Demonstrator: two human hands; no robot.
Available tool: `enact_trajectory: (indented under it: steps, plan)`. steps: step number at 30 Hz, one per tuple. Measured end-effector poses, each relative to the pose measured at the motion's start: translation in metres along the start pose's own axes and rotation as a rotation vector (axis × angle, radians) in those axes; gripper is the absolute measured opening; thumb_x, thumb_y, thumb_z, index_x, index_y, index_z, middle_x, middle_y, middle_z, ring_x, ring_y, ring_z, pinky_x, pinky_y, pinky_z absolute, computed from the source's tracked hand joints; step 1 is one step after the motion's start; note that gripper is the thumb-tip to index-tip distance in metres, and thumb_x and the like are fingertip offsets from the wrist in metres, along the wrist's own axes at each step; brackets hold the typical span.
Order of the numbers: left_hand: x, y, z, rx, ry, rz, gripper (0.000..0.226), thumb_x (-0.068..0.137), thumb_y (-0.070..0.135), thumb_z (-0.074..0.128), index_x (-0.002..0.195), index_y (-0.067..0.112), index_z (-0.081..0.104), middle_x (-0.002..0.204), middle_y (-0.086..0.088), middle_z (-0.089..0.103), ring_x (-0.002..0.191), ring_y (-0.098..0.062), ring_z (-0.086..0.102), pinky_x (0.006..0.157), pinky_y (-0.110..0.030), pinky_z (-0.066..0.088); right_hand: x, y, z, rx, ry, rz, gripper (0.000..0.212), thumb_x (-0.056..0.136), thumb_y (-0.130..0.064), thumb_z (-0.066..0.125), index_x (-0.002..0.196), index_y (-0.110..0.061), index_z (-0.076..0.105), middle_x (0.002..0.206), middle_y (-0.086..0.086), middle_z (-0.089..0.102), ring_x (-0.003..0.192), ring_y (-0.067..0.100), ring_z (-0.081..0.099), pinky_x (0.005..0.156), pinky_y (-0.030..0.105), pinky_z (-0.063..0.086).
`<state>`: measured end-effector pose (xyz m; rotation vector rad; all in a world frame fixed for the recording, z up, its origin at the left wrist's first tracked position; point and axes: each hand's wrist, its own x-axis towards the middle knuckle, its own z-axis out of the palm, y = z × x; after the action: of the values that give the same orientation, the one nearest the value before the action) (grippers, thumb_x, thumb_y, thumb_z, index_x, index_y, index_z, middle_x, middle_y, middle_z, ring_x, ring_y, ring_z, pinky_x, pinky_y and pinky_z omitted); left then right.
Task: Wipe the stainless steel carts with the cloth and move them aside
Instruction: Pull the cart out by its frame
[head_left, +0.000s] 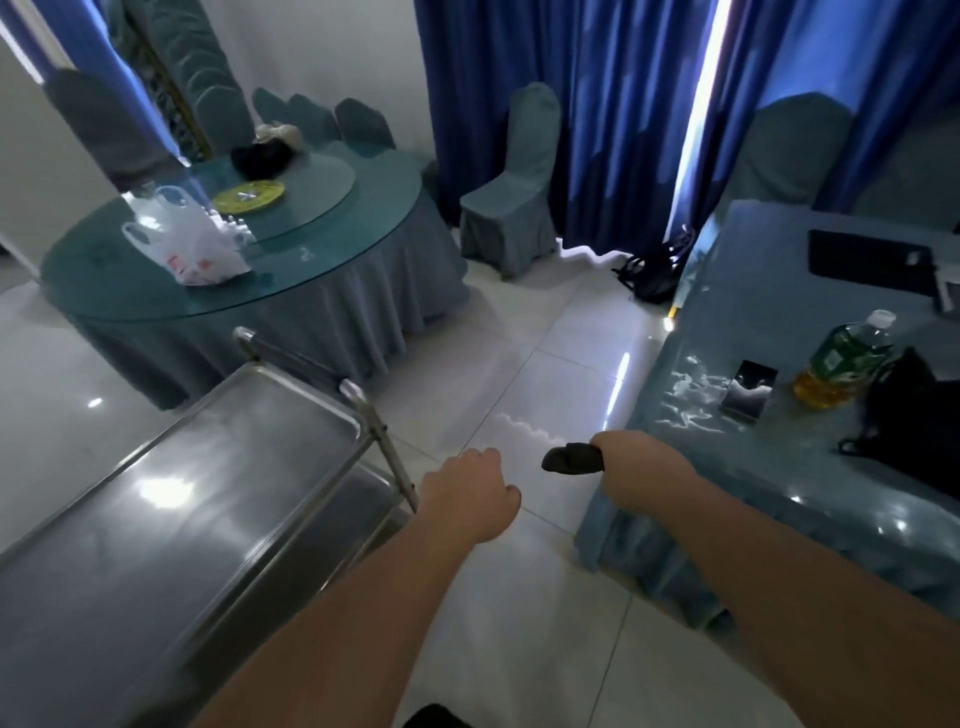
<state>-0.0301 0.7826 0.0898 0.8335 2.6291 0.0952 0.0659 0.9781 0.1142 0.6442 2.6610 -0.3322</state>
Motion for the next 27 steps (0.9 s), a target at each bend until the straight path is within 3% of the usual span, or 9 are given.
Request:
enact_trajectory:
  steps: [8,22,27]
  plan:
    - [0.112,0.003,-0.023,0.010,-0.026,0.014,0.052,0.101,0.050,0.045,0.146,0.023,0.048,0.140,-0.003,0.057,0.120,-0.028,0.058,0.094,-0.045,0.048,0.101,0.012,-0.025,0.012,-0.020,0.040,0.027,0.092,-0.005,0.050,0.113,-0.022,0.057,0.096,-0.001,0.058,0.087,0.018,0.063,0.080,0.035,0.059]
    - [0.336,-0.113,-0.107,0.012,-0.076,-0.082,0.053,0.101,0.051,0.045,0.147,0.024,0.047,0.140,-0.004,0.057,0.121,-0.028,0.057,0.086,-0.042,0.044,0.339,-0.063,-0.099,0.008,-0.083,0.095,0.029,0.094,-0.007,0.055,0.120,-0.019,0.059,0.104,0.002,0.064,0.092,0.020,0.064,0.087,0.035,0.058]
    - [0.391,-0.143,-0.129,-0.072,-0.090,-0.121,0.053,0.101,0.049,0.047,0.146,0.022,0.048,0.142,-0.005,0.056,0.124,-0.029,0.057,0.098,-0.045,0.049,0.412,-0.081,-0.125,0.015,-0.097,0.049,0.027,0.091,-0.006,0.056,0.112,-0.021,0.060,0.097,0.000,0.063,0.088,0.017,0.063,0.086,0.035,0.059]
